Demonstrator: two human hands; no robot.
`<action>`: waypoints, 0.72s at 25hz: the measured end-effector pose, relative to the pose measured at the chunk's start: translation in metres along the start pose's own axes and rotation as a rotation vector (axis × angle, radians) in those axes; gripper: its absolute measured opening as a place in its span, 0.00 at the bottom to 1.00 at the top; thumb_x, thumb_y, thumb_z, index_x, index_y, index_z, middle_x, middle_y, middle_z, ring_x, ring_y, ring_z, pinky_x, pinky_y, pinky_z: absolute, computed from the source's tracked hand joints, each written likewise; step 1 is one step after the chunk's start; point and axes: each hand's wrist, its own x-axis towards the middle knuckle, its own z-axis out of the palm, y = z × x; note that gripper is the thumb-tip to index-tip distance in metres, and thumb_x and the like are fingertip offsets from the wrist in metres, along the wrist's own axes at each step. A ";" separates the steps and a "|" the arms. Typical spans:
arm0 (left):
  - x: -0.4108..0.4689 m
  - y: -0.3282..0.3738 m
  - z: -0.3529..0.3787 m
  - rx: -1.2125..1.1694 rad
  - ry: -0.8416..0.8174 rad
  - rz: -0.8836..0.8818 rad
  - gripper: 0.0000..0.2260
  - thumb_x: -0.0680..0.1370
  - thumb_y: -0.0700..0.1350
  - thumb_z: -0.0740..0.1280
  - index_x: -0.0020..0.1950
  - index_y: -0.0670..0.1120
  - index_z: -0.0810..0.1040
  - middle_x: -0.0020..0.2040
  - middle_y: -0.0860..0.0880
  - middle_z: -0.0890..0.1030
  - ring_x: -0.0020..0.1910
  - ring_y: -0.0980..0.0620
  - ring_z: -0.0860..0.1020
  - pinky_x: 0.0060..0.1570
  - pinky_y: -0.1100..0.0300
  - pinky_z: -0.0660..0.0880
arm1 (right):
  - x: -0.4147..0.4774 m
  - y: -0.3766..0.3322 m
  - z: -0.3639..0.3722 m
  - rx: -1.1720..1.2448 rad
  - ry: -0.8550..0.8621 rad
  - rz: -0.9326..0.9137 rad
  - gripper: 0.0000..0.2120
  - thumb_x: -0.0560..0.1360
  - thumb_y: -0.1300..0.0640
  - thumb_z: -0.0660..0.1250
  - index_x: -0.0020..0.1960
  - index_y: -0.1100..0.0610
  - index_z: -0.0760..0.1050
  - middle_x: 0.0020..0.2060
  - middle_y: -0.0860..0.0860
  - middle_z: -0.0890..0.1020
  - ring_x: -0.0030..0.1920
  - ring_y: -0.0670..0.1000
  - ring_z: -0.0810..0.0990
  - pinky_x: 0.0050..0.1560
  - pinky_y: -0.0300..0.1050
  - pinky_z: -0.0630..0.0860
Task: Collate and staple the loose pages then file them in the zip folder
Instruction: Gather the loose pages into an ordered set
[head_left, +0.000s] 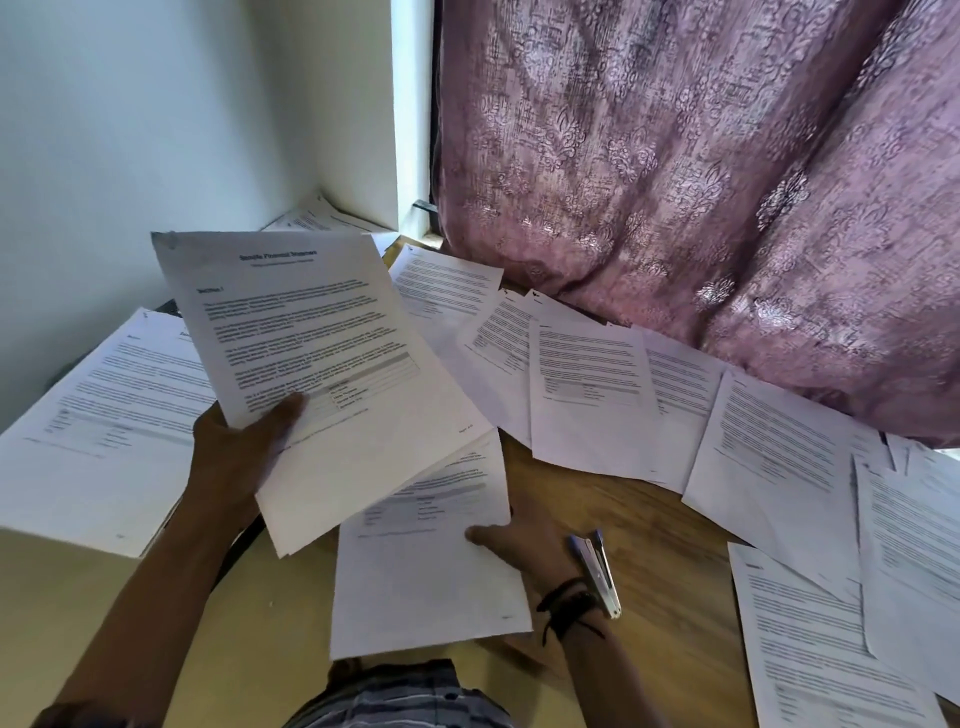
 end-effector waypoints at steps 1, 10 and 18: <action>0.000 -0.001 -0.002 -0.001 -0.017 -0.019 0.12 0.75 0.39 0.71 0.55 0.52 0.80 0.52 0.52 0.84 0.47 0.55 0.83 0.44 0.59 0.82 | -0.007 -0.002 -0.011 0.036 -0.028 -0.011 0.16 0.71 0.58 0.74 0.58 0.54 0.79 0.53 0.50 0.85 0.49 0.48 0.85 0.50 0.45 0.82; -0.044 -0.007 0.033 -0.031 -0.341 -0.199 0.27 0.66 0.52 0.80 0.63 0.49 0.78 0.56 0.48 0.84 0.55 0.46 0.82 0.45 0.57 0.82 | -0.062 -0.017 -0.119 0.442 -0.146 -0.244 0.21 0.73 0.68 0.69 0.65 0.57 0.73 0.56 0.57 0.84 0.55 0.59 0.83 0.49 0.49 0.82; -0.087 -0.029 0.099 -0.139 -0.518 -0.440 0.35 0.55 0.50 0.84 0.60 0.45 0.81 0.58 0.40 0.82 0.54 0.37 0.82 0.46 0.45 0.82 | -0.071 -0.007 -0.172 0.435 -0.177 -0.312 0.26 0.74 0.65 0.68 0.70 0.54 0.70 0.60 0.58 0.81 0.59 0.63 0.80 0.56 0.57 0.80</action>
